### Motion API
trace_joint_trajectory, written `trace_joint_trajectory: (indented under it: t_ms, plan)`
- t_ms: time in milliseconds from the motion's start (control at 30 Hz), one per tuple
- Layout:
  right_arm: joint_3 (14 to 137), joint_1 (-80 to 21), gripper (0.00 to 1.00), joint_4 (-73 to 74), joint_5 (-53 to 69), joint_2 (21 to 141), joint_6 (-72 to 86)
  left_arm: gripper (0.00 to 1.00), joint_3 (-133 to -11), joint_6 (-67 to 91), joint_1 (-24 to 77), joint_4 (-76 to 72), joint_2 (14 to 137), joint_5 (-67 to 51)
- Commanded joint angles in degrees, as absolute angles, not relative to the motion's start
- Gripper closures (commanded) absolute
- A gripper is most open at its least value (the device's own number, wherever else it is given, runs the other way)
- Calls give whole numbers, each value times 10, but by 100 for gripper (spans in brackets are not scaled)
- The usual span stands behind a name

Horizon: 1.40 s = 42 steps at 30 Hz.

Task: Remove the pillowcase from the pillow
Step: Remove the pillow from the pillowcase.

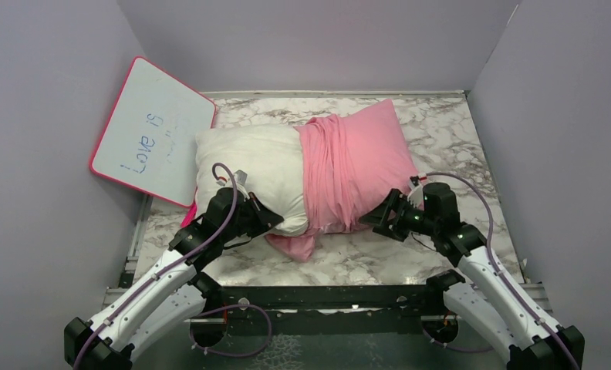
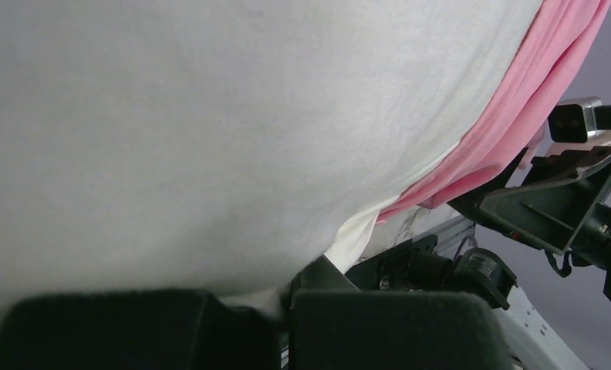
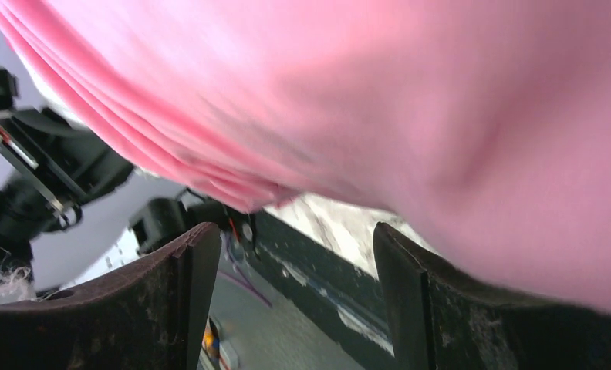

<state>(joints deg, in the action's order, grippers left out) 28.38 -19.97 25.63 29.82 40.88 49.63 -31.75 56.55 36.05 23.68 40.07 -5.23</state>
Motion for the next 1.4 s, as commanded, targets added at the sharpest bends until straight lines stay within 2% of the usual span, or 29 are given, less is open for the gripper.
trace_joint_trajectory:
  t_ms: [0, 333, 400, 567, 700, 767, 800, 867, 933, 967, 1067, 1200, 1267, 1300, 1367]
  plan:
    - [275, -221, 25, 111, 217, 413, 556, 100, -330, 565, 358, 205, 397, -77]
    - [262, -367, 26, 70, 89, 478, 571, 100, -338, 564, 358, 205, 406, -82]
    - [253, -368, 31, 63, 78, 474, 569, 100, -342, 560, 358, 208, 406, -85]
    - [249, -369, 52, 66, 45, 476, 555, 100, -349, 557, 357, 214, 405, -90]
    - [249, -368, 58, 55, 50, 487, 549, 100, -352, 555, 358, 216, 404, -91]
    - [244, -368, 67, 46, 57, 490, 546, 100, -354, 551, 358, 221, 402, -91]
    - [243, -368, 68, 48, 54, 491, 546, 100, -356, 550, 358, 224, 402, -91]
    - [242, -368, 66, 51, 48, 488, 543, 100, -357, 549, 358, 228, 399, -92]
    - [246, -368, 54, 50, 50, 490, 534, 100, -356, 549, 358, 230, 395, -93]
    - [248, -368, 51, 45, 58, 494, 528, 100, -355, 548, 358, 230, 393, -94]
    - [256, -368, 51, 14, 113, 529, 515, 100, -350, 549, 358, 231, 393, -95]
    - [284, -368, 70, 45, 113, 579, 499, 100, -350, 546, 358, 232, 396, -100]
    - [302, -368, 80, 96, 56, 573, 491, 100, -351, 542, 358, 233, 392, -100]
    - [312, -368, 89, 127, 22, 568, 490, 100, -354, 535, 358, 235, 391, -102]
    - [332, -368, 95, 189, -65, 548, 480, 100, -366, 518, 358, 259, 393, -97]
